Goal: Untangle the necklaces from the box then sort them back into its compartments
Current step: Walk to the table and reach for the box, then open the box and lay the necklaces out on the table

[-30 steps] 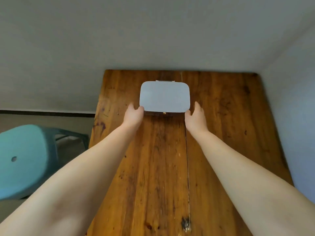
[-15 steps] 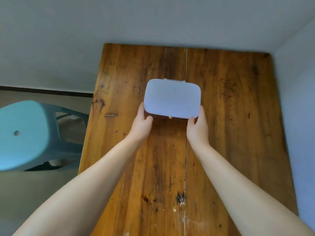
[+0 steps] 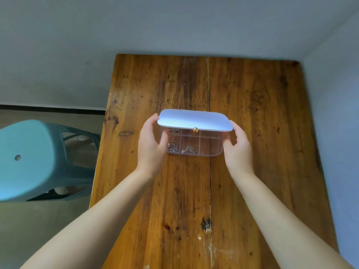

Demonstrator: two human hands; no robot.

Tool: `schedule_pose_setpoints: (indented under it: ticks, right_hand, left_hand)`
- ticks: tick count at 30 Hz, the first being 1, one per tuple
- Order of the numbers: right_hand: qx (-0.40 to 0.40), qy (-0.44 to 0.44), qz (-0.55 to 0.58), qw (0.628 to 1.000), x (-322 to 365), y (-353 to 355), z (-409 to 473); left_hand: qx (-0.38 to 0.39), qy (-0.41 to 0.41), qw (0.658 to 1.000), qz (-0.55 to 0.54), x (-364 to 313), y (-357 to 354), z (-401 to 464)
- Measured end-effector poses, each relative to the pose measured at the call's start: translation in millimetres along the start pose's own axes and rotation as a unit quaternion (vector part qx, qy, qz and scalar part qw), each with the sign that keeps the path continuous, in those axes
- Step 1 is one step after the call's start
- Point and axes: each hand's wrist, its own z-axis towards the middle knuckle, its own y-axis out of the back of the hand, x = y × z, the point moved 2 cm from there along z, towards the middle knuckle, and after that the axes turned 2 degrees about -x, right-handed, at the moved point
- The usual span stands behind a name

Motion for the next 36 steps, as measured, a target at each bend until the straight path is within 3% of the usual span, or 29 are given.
schedule_pose_setpoints:
  ticks: [6,10,20,26,28,30,31,33,36]
  right_hand:
    - [-0.025,0.063,0.031,0.997,24,1,54]
    - [-0.018,0.051,0.017,0.998,29,-11,90]
    - [0.048,-0.074,0.058,0.994,-6,-34,105]
    - [0.044,-0.108,0.066,0.991,-7,-36,101]
    - [-0.004,-0.086,0.008,0.996,-1,-31,95]
    - [-0.067,0.01,-0.07,0.995,14,-25,81]
    - [-0.062,0.075,-0.099,0.99,23,-27,71]
    - [0.046,0.175,-0.146,0.973,38,-43,53]
    - [0.229,0.236,-0.26,0.908,46,-85,33]
  left_hand:
    - [-0.014,0.002,0.998,-0.063,-16,-2,74]
    - [0.012,0.074,0.991,-0.109,-7,-13,106]
    - [0.043,0.211,0.961,-0.172,37,-38,101]
    - [0.068,0.232,0.955,-0.174,43,-38,100]
    - [0.073,0.222,0.961,-0.146,42,-34,97]
    - [0.074,0.174,0.978,-0.082,41,-25,87]
    - [0.076,0.146,0.985,-0.053,42,-20,79]
    - [0.085,0.108,0.99,-0.016,45,-11,59]
    - [0.093,0.086,0.992,0.027,56,-7,29]
